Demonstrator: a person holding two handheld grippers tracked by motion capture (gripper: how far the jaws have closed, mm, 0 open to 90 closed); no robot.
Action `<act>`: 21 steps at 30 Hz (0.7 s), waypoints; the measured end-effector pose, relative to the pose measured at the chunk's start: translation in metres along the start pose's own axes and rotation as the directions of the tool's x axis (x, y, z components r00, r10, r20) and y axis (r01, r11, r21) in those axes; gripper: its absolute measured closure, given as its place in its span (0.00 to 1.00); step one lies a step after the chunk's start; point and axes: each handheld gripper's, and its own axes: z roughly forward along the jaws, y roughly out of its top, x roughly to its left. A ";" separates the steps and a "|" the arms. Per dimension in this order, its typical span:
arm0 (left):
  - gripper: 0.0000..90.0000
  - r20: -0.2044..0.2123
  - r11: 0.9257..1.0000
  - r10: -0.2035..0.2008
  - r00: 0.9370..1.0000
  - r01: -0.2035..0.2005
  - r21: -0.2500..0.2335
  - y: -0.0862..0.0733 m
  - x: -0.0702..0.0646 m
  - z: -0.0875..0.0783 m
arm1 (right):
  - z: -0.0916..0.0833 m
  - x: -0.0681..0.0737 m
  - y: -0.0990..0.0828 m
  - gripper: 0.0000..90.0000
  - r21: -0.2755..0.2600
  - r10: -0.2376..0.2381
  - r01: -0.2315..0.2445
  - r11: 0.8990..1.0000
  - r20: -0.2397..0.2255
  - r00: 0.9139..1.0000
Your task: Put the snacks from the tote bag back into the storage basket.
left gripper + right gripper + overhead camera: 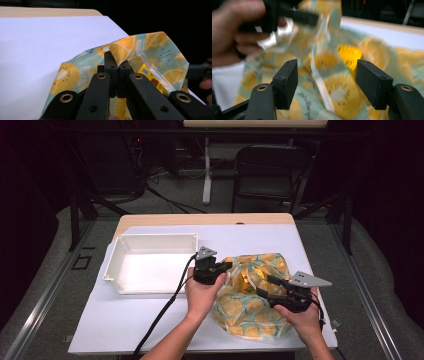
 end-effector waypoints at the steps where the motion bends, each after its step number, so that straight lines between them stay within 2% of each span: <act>1: 1.00 -0.004 1.000 -0.004 1.000 0.004 0.002 0.001 0.001 0.000 | 0.006 0.000 -0.004 0.42 0.039 -0.009 0.008 0.999 0.026 1.000; 3: 1.00 -0.014 1.000 -0.008 1.000 0.008 -0.001 0.001 0.004 0.000 | 0.010 -0.001 -0.009 0.50 0.086 -0.030 0.026 0.996 0.046 0.999; 6: 1.00 -0.021 1.000 -0.015 1.000 0.015 -0.002 0.002 0.007 0.001 | 0.010 -0.006 -0.012 0.79 0.111 -0.021 0.011 0.994 0.096 0.995; 9: 1.00 -0.023 1.000 -0.010 1.000 0.010 0.000 0.002 0.008 0.001 | 0.005 -0.014 -0.012 0.99 0.122 -0.007 -0.005 0.993 0.097 0.995; 10: 1.00 -0.025 1.000 -0.009 1.000 0.009 0.001 0.001 0.007 0.002 | 0.003 -0.017 -0.011 1.00 0.117 -0.004 -0.009 0.993 0.109 0.994; 14: 1.00 -0.043 1.000 0.016 0.999 -0.015 0.023 -0.004 0.004 0.006 | -0.009 -0.028 -0.002 1.00 0.036 0.039 -0.045 0.998 0.159 0.986; 15: 1.00 -0.049 0.999 0.021 0.999 -0.020 0.030 -0.005 0.004 0.008 | -0.010 -0.031 0.000 1.00 -0.007 0.061 -0.061 0.998 0.173 0.983; 16: 1.00 -0.060 0.999 0.028 0.998 -0.025 0.042 -0.007 0.003 0.011 | -0.010 -0.033 0.002 1.00 -0.024 0.073 -0.070 0.997 0.178 0.981; 17: 1.00 -0.070 0.998 0.040 0.997 -0.036 0.053 -0.009 0.002 0.014 | -0.008 -0.037 0.004 1.00 -0.044 0.095 -0.089 0.995 0.196 0.976; 19: 1.00 -0.093 0.995 0.070 0.993 -0.063 0.078 -0.016 0.000 0.021 | -0.001 -0.044 0.006 1.00 -0.047 0.120 -0.112 0.993 0.218 0.969; 21: 1.00 -0.109 0.990 0.100 0.989 -0.088 0.108 -0.023 -0.003 0.028 | 0.010 -0.050 0.003 1.00 -0.024 0.135 -0.133 0.991 0.231 0.964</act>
